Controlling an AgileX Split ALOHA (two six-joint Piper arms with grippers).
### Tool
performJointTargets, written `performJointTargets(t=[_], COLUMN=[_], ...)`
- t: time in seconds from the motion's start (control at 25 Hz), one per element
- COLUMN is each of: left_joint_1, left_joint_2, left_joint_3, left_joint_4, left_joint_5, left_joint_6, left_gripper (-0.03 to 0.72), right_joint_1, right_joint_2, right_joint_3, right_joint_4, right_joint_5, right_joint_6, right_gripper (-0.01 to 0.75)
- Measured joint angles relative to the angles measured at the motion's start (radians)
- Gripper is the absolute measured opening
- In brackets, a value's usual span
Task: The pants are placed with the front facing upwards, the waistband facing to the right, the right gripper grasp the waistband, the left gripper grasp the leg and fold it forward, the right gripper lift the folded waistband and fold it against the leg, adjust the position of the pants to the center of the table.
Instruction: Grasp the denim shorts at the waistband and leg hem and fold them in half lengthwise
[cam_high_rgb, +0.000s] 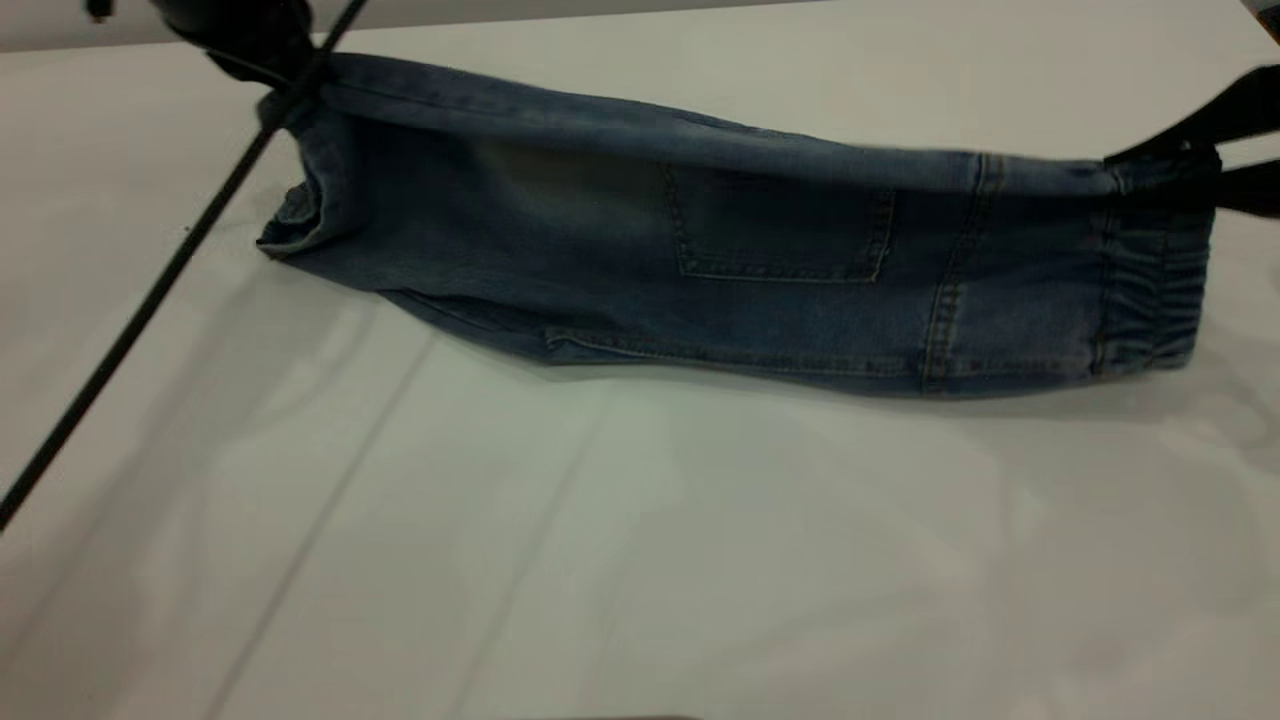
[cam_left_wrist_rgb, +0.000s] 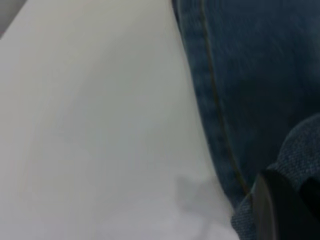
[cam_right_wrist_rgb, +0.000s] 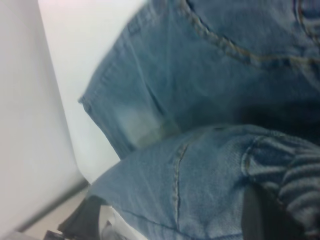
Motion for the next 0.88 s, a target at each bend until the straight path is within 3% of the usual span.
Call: performJointTargets(t=[0.64,0.76,0.88], left_joint_1=[-0.029,-0.034,-0.04], left_joint_2=[0.2,0.215,0.217], left_joint_3=[-0.254,-0.267,-0.27], left_joint_4=[-0.008,-0.007,-0.004], left_joint_5=[0.001,-0.005,-0.018], left_joint_6=[0.0,0.0,-0.001], left_gripper=[0.047,0.11,0.245], right_joint_1=[0.001,0.001,0.001], right_joint_2=[0.144,0.146,0.146], right_joint_3=[-0.173,-0.179,-0.179], right_joint_4=[0.0,0.0,0.0], right_joint_5=[-0.087,-0.089,-0.09], right_joint_6=[0.101,0.097,0.086], right_gripper=[0.069,0.119,0.222])
